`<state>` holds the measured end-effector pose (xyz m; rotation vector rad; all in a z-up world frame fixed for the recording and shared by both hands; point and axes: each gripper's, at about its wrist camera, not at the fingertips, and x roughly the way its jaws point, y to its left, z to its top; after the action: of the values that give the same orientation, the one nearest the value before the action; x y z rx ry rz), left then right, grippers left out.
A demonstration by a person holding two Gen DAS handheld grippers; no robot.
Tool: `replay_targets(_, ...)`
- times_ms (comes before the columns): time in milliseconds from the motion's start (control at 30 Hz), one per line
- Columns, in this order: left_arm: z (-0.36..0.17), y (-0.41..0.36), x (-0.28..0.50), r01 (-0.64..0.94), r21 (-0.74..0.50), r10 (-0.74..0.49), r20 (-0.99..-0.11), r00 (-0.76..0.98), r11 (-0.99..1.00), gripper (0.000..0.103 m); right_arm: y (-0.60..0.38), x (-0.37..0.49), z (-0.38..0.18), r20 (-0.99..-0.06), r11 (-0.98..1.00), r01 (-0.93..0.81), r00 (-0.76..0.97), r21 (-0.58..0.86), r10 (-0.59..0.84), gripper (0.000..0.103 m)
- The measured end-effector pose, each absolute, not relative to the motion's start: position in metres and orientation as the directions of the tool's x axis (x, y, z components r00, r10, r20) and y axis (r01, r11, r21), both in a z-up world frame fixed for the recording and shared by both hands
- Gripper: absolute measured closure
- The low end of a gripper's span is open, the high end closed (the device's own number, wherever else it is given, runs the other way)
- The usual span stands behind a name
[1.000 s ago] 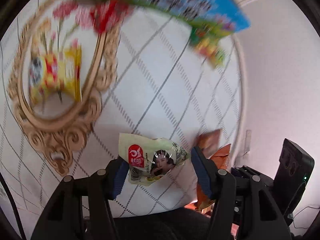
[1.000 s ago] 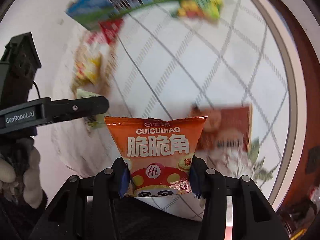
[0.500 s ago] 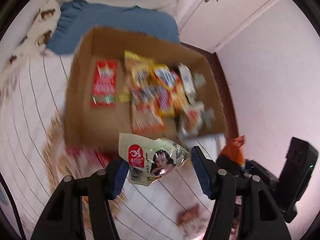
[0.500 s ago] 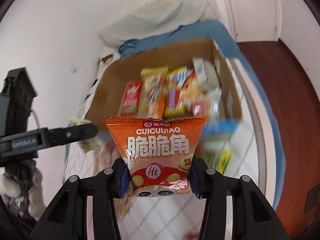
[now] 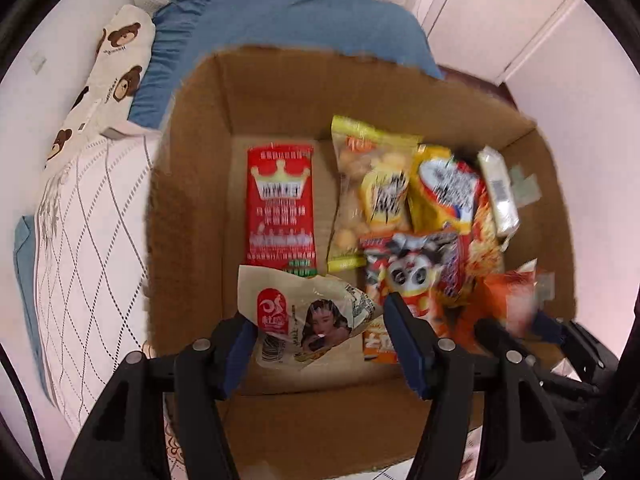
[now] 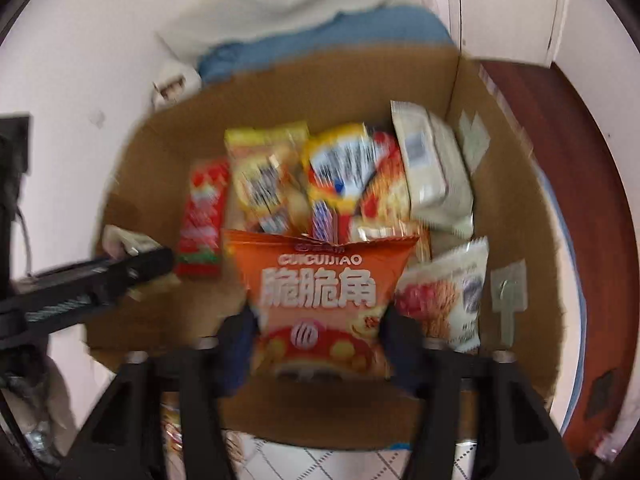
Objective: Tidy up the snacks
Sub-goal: 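Carry both packets into the box and open both grippers, then move both grippers back down toward the snacks on the bed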
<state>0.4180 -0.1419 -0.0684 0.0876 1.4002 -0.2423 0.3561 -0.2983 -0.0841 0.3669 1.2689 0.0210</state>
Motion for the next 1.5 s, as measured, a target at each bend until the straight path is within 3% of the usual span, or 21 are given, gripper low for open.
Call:
replay_targets(33, -0.074, -0.143, 0.417, 0.220, -0.068, -0.101, -0.985, 0.142, 0.973, 0.037, -0.297, 0.356, -0.091, -0.936, 0.948, 0.180, 0.288, 0.262, 0.203, 0.007)
replay_targets(67, -0.077, -0.144, 0.417, 0.223, -0.062, -0.095, -0.985, 0.144, 0.973, 0.023, -0.296, 0.352, -0.097, -0.938, 0.951, 0.177, 0.283, 0.254, 0.198, 0.007)
replay_targets(100, -0.079, -0.144, 0.416, 0.221, -0.063, -0.099, -0.983, 0.153, 0.973, 0.017, -0.296, 0.351, -0.099, -0.940, 0.952, 0.178, 0.281, 0.251, 0.195, 0.007)
replay_targets(267, -0.081, -0.147, 0.412, 0.226, -0.059, -0.101, -0.979, 0.179, 0.972, 0.011, -0.299, 0.348, -0.102, -0.952, 0.963, 0.193, 0.276, 0.186, 0.129, 0.007)
replay_targets(533, -0.075, -0.148, 0.396, 0.216, -0.040, -0.086, -0.974, 0.207, 0.976, 0.011, -0.315, 0.344, -0.092, -0.959, 0.968, 0.220, 0.277, 0.118, 0.054, 0.007)
replay_targets(900, -0.024, -0.134, 0.345, 0.175, -0.028, -0.098, -0.908, 0.407, 0.984, 0.011, -0.315, 0.304, -0.045, -0.926, 0.981, 0.194, 0.369, -0.010, -0.082, 0.007)
replay_targets(1500, 0.066, -0.125, 0.247, 0.222, -0.025, -0.160, -0.772, 0.616, 0.975, 0.011, -0.297, 0.207, 0.066, -0.792, 0.978, 0.202, 0.604, 0.052, -0.083, 0.007)
